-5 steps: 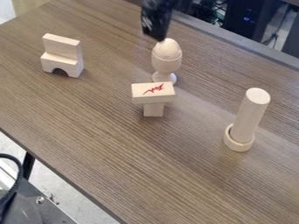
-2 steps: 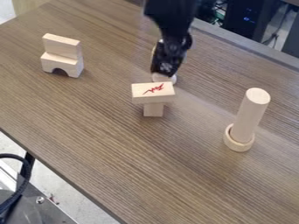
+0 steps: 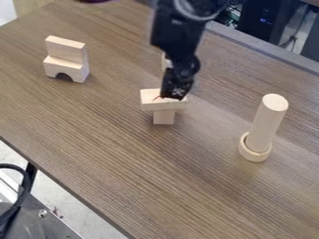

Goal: Placed the block with red drawing on the left side of table

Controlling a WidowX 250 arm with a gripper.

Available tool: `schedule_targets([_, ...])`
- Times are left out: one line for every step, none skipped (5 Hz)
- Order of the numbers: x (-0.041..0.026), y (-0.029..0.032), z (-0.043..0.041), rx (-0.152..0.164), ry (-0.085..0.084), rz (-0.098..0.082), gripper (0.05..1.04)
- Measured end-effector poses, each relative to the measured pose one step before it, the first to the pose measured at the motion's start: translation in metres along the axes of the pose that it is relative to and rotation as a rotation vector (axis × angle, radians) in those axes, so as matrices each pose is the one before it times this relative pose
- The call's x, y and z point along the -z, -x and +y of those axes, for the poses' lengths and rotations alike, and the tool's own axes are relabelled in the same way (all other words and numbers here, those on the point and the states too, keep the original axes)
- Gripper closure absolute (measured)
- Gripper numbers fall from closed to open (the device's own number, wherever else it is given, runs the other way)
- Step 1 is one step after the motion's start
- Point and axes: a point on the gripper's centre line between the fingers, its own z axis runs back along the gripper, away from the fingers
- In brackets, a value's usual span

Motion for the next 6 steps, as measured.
schedule_targets([0.01500, -0.00683, -0.00014, -0.0698, -0.0311, 0.0307, 0.083])
schedule_targets([0.01335, -0.00419, -0.00266, -0.0542, -0.0413, 0.0122, 0.083])
schedule_targets([0.01126, -0.00219, -0.00154, -0.0265, -0.0324, 0.0006, 0.083])
schedule_targets([0.00962, -0.00089, -0.00010, -0.0027, -0.0189, -0.0103, 0.083])
schedule_targets([0.00787, 0.00242, 0.00013, 0.0009, -0.0107, 0.0026, 0.083])
schedule_targets([0.00668, 0.00303, -0.00196, 0.0089, -0.0037, -0.0008, 0.083])
